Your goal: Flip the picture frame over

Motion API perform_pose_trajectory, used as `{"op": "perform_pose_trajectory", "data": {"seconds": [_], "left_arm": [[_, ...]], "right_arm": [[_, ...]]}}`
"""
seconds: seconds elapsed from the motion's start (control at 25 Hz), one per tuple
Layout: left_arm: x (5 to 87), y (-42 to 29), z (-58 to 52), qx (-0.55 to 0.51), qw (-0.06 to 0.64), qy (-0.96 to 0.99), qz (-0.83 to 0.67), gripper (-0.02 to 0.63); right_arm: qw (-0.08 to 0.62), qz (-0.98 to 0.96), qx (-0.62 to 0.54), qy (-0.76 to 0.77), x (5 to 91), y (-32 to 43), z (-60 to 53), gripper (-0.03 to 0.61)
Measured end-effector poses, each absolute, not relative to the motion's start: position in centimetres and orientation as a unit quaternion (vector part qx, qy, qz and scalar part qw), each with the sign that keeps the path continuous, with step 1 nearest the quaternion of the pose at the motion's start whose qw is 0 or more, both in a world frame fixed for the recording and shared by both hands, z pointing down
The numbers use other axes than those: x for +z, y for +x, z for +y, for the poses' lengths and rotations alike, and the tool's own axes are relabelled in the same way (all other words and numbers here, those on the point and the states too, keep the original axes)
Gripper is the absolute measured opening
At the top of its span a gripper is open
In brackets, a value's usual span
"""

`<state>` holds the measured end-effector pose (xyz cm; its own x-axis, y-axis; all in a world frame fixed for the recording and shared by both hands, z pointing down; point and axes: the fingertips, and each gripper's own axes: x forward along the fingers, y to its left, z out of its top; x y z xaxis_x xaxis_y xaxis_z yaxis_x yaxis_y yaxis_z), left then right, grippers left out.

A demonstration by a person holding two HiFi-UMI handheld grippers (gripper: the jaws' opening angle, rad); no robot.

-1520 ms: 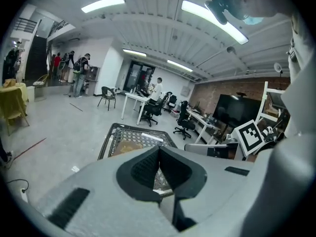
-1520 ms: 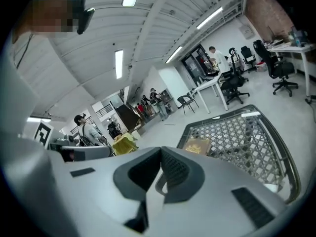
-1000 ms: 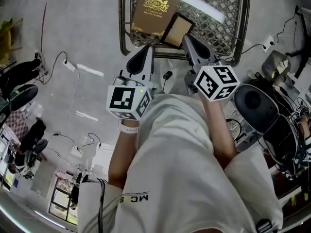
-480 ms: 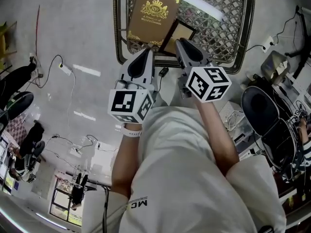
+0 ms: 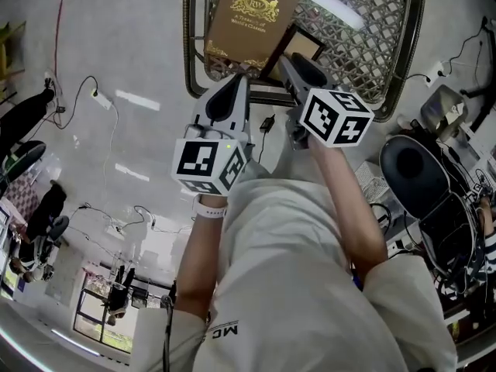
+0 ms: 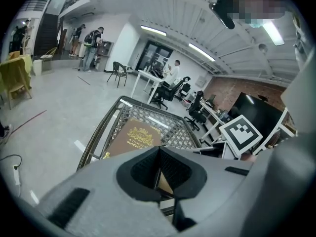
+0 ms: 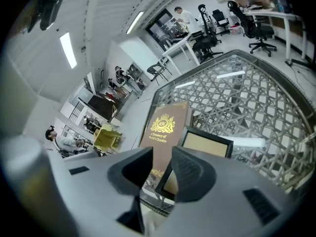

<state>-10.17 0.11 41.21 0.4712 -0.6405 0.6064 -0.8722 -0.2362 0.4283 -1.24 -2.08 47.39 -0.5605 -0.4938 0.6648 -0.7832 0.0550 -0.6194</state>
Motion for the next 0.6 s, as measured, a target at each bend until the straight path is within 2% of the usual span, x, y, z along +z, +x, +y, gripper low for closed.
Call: {"op": "perform_pose_trajectory", "data": {"seconds": [0.6], "left_arm": [[42.7, -11.5, 1.0, 0.154, 0.392, 0.762, -0.492, 0.025]], "right_arm": [[0.159, -0.673, 0.57, 0.444, 50.9, -2.6, -1.0, 0.13]]}}
